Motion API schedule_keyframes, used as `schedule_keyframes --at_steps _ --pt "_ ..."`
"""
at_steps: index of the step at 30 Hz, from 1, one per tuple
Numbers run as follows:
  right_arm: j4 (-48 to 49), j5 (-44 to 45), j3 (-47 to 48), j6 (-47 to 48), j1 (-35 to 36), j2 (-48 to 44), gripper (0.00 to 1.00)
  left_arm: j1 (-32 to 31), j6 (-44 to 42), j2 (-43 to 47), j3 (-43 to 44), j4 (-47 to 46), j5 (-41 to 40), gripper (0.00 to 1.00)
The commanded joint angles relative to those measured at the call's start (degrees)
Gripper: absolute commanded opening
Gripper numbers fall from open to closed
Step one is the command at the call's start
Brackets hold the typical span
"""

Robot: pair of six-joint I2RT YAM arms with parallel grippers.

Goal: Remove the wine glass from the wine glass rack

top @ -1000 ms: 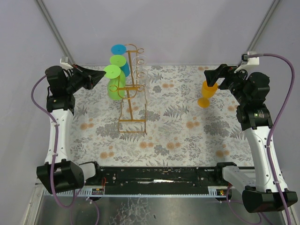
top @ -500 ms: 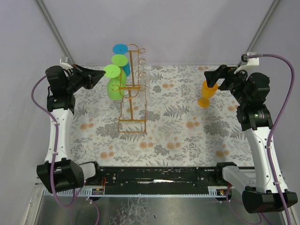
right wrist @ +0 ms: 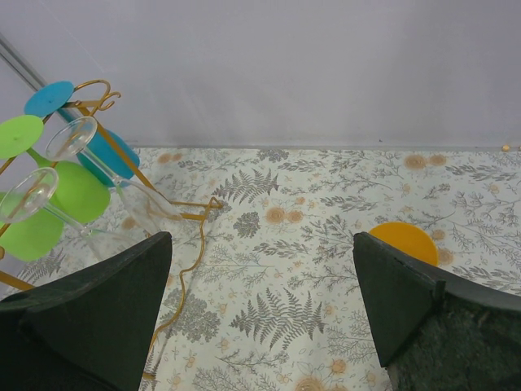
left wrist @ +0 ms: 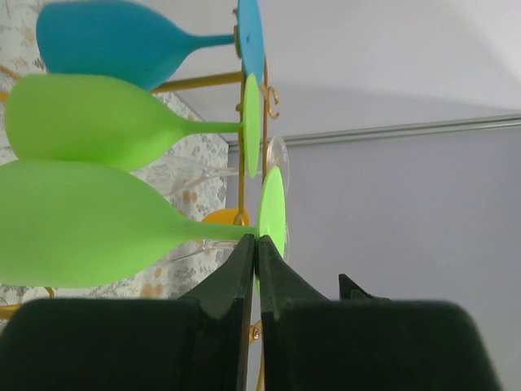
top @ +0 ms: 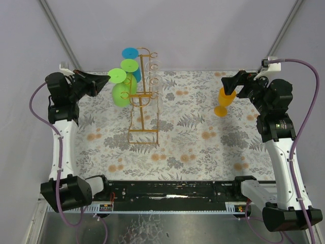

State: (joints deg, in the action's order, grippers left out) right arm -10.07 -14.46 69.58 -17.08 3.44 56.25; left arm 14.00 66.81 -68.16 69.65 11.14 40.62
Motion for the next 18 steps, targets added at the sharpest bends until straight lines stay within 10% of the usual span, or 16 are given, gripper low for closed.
schedule_keyframes --at_steps 1,11,18 --pt "1.28 0.53 1.53 0.84 0.34 -1.05 0.99 3.31 -2.16 3.55 3.17 -2.27 -0.88 0.0" --pt "0.35 1.04 2.26 0.32 0.33 -0.59 0.99 8.16 -13.43 4.66 16.06 -1.49 1.38 0.0" --pt "-10.86 4.76 12.67 -3.02 0.24 6.74 0.99 0.39 -29.41 5.49 28.37 -2.68 3.3 0.0"
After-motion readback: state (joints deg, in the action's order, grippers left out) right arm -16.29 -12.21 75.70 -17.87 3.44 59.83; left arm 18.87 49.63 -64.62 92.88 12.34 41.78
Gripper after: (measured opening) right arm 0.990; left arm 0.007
